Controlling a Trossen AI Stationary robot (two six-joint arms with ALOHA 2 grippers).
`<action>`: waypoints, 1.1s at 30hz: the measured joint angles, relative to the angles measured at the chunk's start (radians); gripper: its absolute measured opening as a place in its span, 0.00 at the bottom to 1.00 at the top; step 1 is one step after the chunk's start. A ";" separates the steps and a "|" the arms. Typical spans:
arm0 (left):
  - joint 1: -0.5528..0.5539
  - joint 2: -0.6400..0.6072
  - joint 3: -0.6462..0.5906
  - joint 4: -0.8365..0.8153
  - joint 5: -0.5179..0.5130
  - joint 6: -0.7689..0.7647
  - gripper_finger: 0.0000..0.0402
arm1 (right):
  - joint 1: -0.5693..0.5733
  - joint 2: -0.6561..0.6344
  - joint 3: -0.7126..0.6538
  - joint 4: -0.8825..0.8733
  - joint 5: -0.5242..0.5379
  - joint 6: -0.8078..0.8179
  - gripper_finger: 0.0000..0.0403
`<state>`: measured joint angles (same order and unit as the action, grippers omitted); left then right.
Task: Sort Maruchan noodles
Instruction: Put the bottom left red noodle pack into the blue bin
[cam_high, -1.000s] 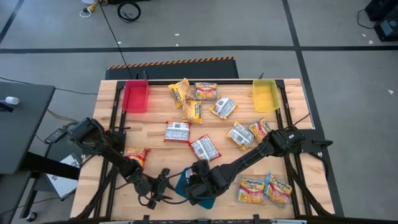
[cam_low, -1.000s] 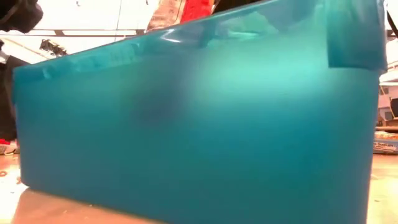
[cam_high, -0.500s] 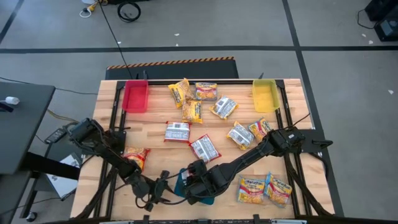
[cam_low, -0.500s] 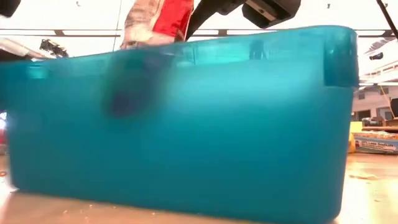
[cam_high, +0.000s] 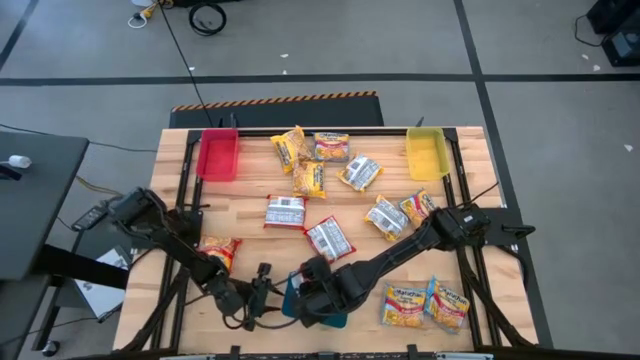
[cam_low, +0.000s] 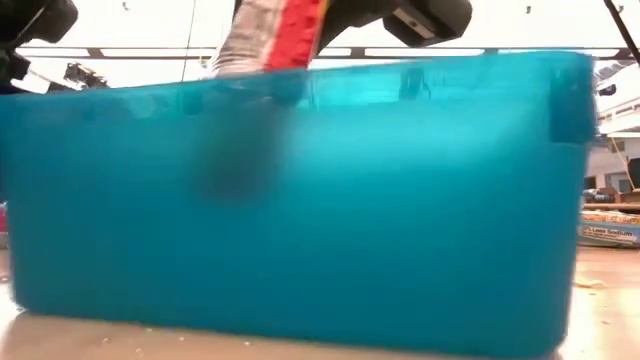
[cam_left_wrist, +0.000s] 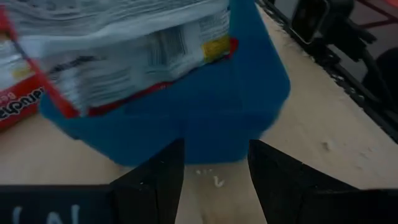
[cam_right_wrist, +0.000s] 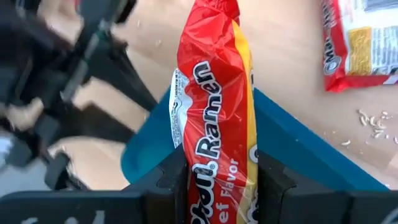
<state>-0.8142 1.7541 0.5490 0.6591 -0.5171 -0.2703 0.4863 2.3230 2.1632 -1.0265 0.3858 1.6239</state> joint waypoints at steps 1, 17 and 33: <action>0.002 0.013 0.010 0.001 0.013 0.000 0.45 | -0.005 0.000 0.000 0.001 0.005 0.014 0.31; -0.001 0.124 0.210 -0.124 0.061 0.139 0.45 | -0.025 0.000 -0.036 0.032 0.013 0.052 0.31; 0.000 0.024 0.208 -0.480 -0.166 -0.112 0.45 | -0.024 0.001 -0.159 0.225 0.038 0.075 0.34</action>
<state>-0.8140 1.7777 0.7570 0.1794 -0.6835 -0.3826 0.4623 2.3241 2.0041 -0.8011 0.4239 1.6989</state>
